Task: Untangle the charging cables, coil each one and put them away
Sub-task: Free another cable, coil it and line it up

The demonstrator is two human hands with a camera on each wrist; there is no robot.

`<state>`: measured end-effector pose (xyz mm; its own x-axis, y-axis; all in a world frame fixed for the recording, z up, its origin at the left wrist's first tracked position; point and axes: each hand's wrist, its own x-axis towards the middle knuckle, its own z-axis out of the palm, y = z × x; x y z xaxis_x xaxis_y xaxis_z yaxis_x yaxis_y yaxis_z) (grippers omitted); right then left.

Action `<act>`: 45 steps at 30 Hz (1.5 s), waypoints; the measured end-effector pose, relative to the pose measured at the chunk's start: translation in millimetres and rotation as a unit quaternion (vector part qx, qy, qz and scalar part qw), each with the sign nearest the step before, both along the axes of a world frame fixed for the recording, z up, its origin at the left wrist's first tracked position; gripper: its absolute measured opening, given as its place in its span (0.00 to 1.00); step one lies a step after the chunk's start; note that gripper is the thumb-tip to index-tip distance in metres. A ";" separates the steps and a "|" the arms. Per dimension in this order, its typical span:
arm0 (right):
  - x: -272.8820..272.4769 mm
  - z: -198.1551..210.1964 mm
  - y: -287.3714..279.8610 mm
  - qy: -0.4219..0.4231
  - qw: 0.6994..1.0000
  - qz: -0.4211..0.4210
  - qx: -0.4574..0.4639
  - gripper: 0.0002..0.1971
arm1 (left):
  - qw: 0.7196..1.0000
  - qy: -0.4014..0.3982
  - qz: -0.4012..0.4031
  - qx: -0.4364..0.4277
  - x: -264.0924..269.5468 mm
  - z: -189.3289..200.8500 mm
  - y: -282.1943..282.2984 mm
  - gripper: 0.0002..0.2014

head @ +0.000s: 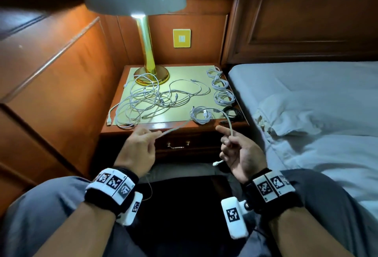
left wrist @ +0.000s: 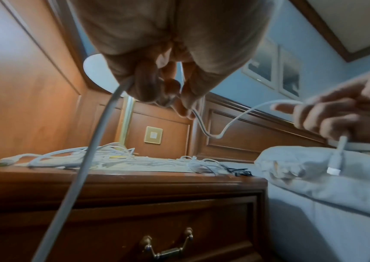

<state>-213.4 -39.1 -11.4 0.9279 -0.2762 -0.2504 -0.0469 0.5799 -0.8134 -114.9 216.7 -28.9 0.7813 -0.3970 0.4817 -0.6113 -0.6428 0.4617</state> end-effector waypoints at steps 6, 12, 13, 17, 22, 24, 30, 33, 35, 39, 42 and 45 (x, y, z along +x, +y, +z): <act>-8.3 -27.1 15.8 -0.060 0.899 0.005 -0.434 0.11 | 0.977 0.061 -0.202 -0.023 -30.6 6.6 -21.6 0.08; -18.0 -29.6 35.2 -0.052 0.873 0.163 -0.457 0.10 | 0.962 0.132 -0.195 -0.139 -49.3 8.2 -29.5 0.06; -18.2 -28.2 38.8 -0.051 0.885 0.172 -0.429 0.10 | 0.968 0.115 -0.175 -0.137 -47.6 6.4 -28.7 0.07; -13.9 -24.7 45.8 -0.054 0.941 0.182 -0.281 0.18 | 0.969 0.150 -0.133 -0.143 -43.2 0.7 -25.4 0.15; -10.1 -25.0 41.3 -0.038 0.954 0.169 -0.244 0.16 | 0.973 0.143 -0.144 -0.110 -38.4 3.0 -27.5 0.03; -6.4 -26.0 34.4 -0.016 0.953 0.175 -0.246 0.13 | 0.978 0.142 -0.100 -0.117 -34.1 1.4 -26.0 0.03; -5.5 -24.1 24.3 -0.014 0.967 0.241 -0.078 0.20 | 0.976 0.153 -0.011 -0.151 -26.9 0.1 -24.2 0.04; -6.7 -19.2 24.9 -0.016 0.972 0.231 -0.048 0.21 | 0.973 0.160 -0.012 -0.164 -26.2 4.2 -24.1 0.05; -7.7 -15.3 26.4 -0.001 0.974 0.215 -0.071 0.18 | 0.972 0.166 -0.019 -0.165 -26.3 4.5 -24.3 0.06; -8.9 -15.7 29.0 -0.009 0.949 0.204 -0.241 0.10 | 0.966 0.189 -0.042 -0.174 -28.3 2.1 -24.6 0.08; -6.4 -22.8 28.3 -0.016 0.919 0.172 -0.354 0.06 | 0.961 0.208 -0.068 -0.170 -29.8 1.5 -25.1 0.08; -1.5 -33.7 24.1 -0.017 0.874 0.120 -0.470 0.05 | 0.953 0.229 -0.093 -0.174 -29.9 -1.0 -26.5 0.07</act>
<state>-214.9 -14.9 -45.1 0.9899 -0.1416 0.0116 -0.0419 -0.3689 -0.9285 -144.8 190.1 -29.8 0.8730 -0.4278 0.2340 -0.3821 -0.3020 0.8734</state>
